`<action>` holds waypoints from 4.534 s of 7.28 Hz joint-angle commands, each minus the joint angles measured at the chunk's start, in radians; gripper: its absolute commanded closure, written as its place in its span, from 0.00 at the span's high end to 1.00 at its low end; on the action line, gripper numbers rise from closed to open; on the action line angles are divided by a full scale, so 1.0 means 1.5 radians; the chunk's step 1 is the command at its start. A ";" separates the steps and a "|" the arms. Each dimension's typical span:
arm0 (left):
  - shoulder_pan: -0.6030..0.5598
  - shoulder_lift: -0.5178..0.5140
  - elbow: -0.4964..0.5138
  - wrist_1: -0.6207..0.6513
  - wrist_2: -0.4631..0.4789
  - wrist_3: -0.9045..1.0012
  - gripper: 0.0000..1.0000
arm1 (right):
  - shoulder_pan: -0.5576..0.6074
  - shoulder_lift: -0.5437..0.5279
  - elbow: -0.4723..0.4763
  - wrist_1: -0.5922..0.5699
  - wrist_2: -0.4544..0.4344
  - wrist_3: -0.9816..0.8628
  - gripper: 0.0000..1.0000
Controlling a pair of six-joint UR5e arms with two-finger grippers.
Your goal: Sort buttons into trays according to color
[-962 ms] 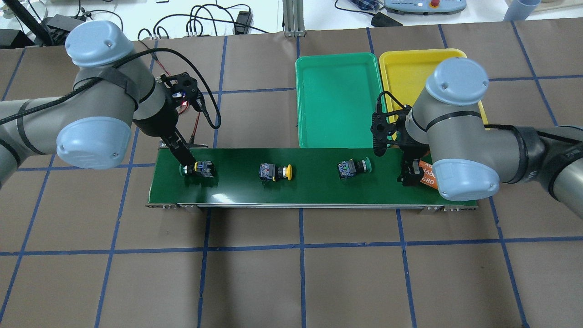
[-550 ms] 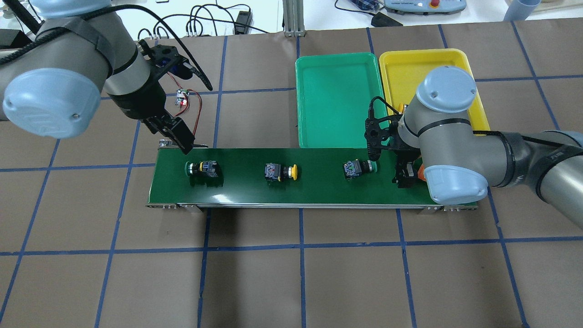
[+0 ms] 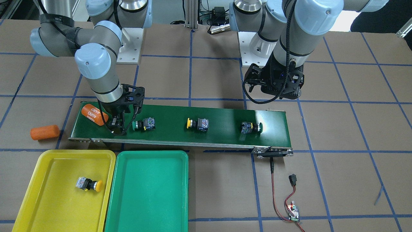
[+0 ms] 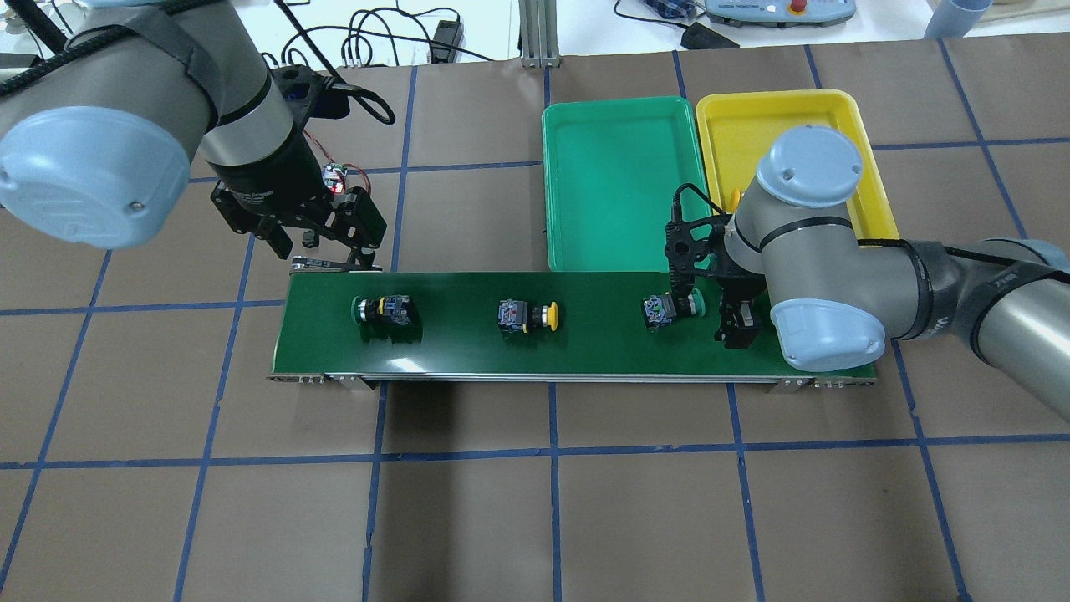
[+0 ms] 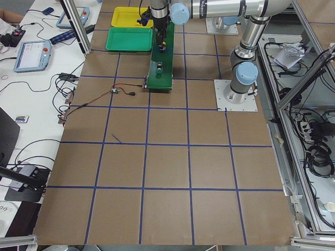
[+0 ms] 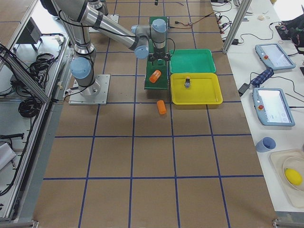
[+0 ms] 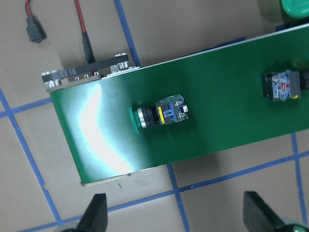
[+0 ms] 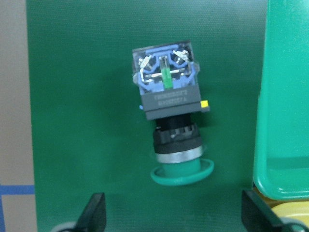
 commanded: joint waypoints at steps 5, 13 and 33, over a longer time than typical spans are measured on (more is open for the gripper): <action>0.019 -0.022 0.078 -0.054 0.022 -0.015 1.00 | 0.013 0.003 -0.001 -0.002 -0.012 -0.007 0.67; 0.021 -0.008 0.068 -0.049 0.037 -0.062 1.00 | 0.013 0.107 -0.170 -0.015 -0.009 0.002 0.19; 0.013 0.007 0.074 -0.047 0.027 -0.068 1.00 | 0.006 -0.015 -0.007 0.056 -0.050 0.010 0.72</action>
